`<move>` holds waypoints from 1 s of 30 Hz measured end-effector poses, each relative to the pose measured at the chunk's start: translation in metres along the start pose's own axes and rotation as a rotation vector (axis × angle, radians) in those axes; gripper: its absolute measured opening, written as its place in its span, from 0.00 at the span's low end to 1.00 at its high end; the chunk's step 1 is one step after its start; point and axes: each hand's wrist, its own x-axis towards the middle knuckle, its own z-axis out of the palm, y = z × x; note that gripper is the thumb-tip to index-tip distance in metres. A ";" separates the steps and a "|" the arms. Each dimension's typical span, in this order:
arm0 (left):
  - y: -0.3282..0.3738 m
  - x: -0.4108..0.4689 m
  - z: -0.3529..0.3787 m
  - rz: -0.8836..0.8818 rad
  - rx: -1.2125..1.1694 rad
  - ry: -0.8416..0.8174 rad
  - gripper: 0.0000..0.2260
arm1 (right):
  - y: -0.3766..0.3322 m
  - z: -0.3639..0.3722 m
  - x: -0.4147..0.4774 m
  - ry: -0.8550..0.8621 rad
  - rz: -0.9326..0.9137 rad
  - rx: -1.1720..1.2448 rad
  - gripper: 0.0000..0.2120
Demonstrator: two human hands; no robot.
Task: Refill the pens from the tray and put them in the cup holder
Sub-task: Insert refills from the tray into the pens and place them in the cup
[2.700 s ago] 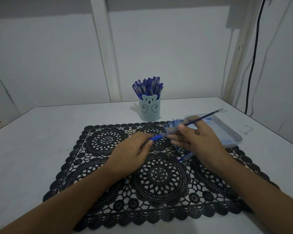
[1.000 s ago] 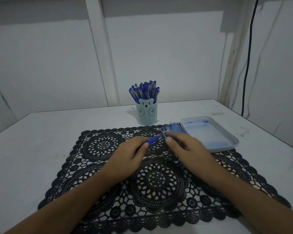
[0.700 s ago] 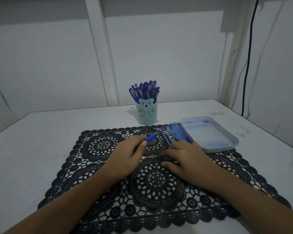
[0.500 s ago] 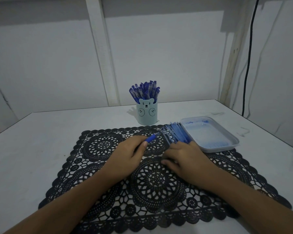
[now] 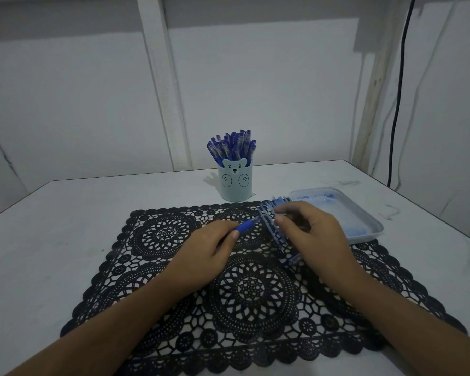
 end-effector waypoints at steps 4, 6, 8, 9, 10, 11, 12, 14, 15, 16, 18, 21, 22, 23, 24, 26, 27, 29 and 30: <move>0.001 0.000 0.000 0.007 -0.005 -0.020 0.13 | 0.000 0.001 0.001 -0.056 0.015 0.004 0.09; 0.000 0.000 0.001 0.022 0.008 -0.039 0.15 | 0.000 0.002 0.001 -0.097 0.004 -0.010 0.08; -0.001 -0.001 0.001 0.023 0.012 -0.051 0.15 | 0.000 0.001 0.000 -0.104 0.000 -0.016 0.08; -0.002 -0.001 0.001 0.026 0.009 -0.053 0.15 | -0.001 0.001 0.000 -0.100 -0.001 -0.017 0.07; -0.002 -0.002 0.001 0.032 0.007 -0.056 0.15 | -0.002 0.000 0.000 -0.091 -0.005 -0.019 0.07; -0.002 -0.002 0.001 0.039 0.006 -0.061 0.16 | -0.002 0.000 0.000 -0.077 -0.015 -0.021 0.08; -0.003 -0.002 0.002 0.045 0.005 -0.065 0.17 | -0.002 0.000 0.001 -0.059 -0.026 -0.024 0.09; -0.003 -0.001 0.002 0.047 0.002 -0.072 0.16 | -0.001 0.000 0.001 -0.023 -0.038 -0.029 0.10; -0.002 -0.001 0.002 0.047 0.000 -0.071 0.16 | 0.000 0.000 0.001 -0.019 -0.038 -0.033 0.10; -0.002 -0.001 0.001 0.051 -0.001 -0.068 0.16 | 0.000 0.000 0.001 -0.029 -0.037 -0.041 0.09; -0.001 -0.002 0.001 0.064 0.003 -0.071 0.19 | 0.002 0.001 0.001 -0.068 -0.037 -0.064 0.09; -0.003 -0.002 0.002 0.088 0.025 -0.090 0.20 | 0.004 0.003 0.000 -0.135 -0.043 -0.087 0.08; -0.003 -0.003 0.002 0.099 0.036 -0.094 0.19 | 0.005 0.004 0.000 -0.165 -0.040 -0.099 0.08; -0.003 -0.003 0.002 0.111 0.050 -0.096 0.18 | 0.006 0.004 0.000 -0.192 -0.033 -0.113 0.08; -0.003 -0.003 0.002 0.123 0.062 -0.094 0.17 | 0.006 0.004 0.000 -0.207 -0.020 -0.121 0.07; -0.003 -0.004 0.002 0.149 0.078 -0.086 0.16 | 0.007 0.003 0.000 -0.204 0.007 -0.137 0.08; -0.002 -0.004 0.002 0.162 0.086 -0.088 0.16 | 0.006 0.003 0.000 -0.195 0.004 -0.168 0.12; -0.001 -0.005 0.003 0.185 0.105 -0.102 0.16 | 0.004 0.004 -0.002 -0.180 -0.028 -0.262 0.22; -0.001 -0.005 0.003 0.197 0.110 -0.107 0.16 | 0.002 0.004 -0.003 -0.168 -0.042 -0.307 0.25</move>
